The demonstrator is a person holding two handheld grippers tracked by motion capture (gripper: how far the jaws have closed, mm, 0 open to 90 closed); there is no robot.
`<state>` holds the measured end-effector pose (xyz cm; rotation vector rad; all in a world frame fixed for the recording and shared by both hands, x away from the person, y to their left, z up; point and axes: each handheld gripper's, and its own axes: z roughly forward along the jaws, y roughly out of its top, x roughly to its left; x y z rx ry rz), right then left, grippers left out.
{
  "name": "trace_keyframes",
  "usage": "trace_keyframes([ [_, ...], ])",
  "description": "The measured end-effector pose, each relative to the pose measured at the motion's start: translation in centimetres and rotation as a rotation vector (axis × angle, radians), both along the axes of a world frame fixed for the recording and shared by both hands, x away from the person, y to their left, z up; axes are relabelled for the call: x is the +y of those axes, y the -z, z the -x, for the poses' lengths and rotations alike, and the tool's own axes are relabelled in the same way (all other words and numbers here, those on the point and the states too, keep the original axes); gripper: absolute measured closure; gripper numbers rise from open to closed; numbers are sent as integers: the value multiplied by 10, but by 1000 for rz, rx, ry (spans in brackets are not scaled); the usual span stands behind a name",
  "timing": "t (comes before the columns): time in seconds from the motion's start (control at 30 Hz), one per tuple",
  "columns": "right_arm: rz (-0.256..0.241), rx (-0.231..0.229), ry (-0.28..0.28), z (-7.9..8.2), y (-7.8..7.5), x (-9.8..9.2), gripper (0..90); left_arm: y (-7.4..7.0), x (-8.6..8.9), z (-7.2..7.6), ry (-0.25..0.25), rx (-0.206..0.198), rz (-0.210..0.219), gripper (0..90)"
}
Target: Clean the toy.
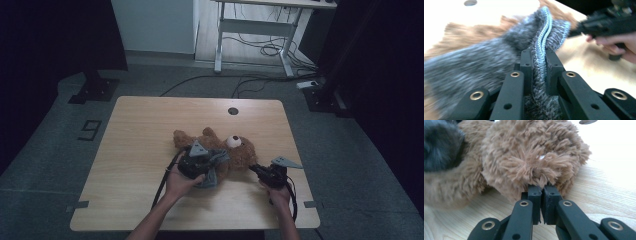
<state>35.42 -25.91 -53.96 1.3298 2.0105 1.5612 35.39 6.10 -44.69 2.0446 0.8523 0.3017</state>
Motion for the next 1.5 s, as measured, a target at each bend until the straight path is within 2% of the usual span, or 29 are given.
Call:
trace_keyframes([
  [0.03, 1, -1, -3, 0, 0, 0, 856, 0, 0, 0, 0, 0, 0, 786],
  [0.07, 2, -3, -5, 0, 0, 1, 856, -3, 10, -6, -26, 8, 13, 786],
  [0.17, 3, -6, -9, 0, -1, 1, 853, -6, 23, -12, -48, 24, 51, 785],
  [0.3, 5, -3, -6, 0, 0, 1, 850, -12, 33, -13, -74, 9, 64, 786],
  [0.33, 7, -3, -5, 0, 0, 1, 845, -15, 38, -14, -93, -8, 43, 786],
  [0.43, 11, -5, -4, 0, 0, 1, 835, -16, 42, -15, -108, -14, 22, 786],
  [0.47, 17, -6, -3, 0, 0, 1, 822, -15, 44, -15, -126, -22, -8, 786],
  [0.57, 22, -14, 14, 1, -1, 0, 780, -11, 46, -16, -131, -19, -22, 787],
  [0.6, 22, -17, 20, 1, -1, -1, 771, -6, 46, -18, -141, -9, -41, 787],
  [0.73, 17, -44, 51, 4, -4, -4, 650, 6, 47, -19, -146, 12, -53, 790],
  [0.77, 17, -44, 51, 4, -4, -4, 650, 6, 47, -19, -146, 12, -53, 792],
  [0.8, -2, -71, 62, 7, -8, -6, 578, 9, 47, -18, -144, 14, -55, 792],
  [0.83, -4, -80, 71, 8, -9, -7, 549, 11, 48, -17, -143, 15, -57, 793],
  [0.9, -11, -93, 73, 9, -12, -7, 531, 12, 48, -17, -141, 19, -55, 794],
  [0.93, -29, -101, 64, 10, -17, -8, 495, 15, 49, -15, -137, 25, -51, 794],
  [1.03, -43, -115, 56, 11, -24, -8, 425, 19, 49, -11, -132, 26, -49, 798],
  [1.23, -47, -76, 34, 2, -30, 0, 257, 28, 51, -2, -118, 25, -38, 800],
  [1.33, -25, -49, 18, -4, -30, 10, 191, 34, 54, 2, -108, 33, -19, 801],
  [1.5, 24, -1, 1, -12, -22, 27, 135, 38, 57, 6, -101, 42, 0, 800],
])
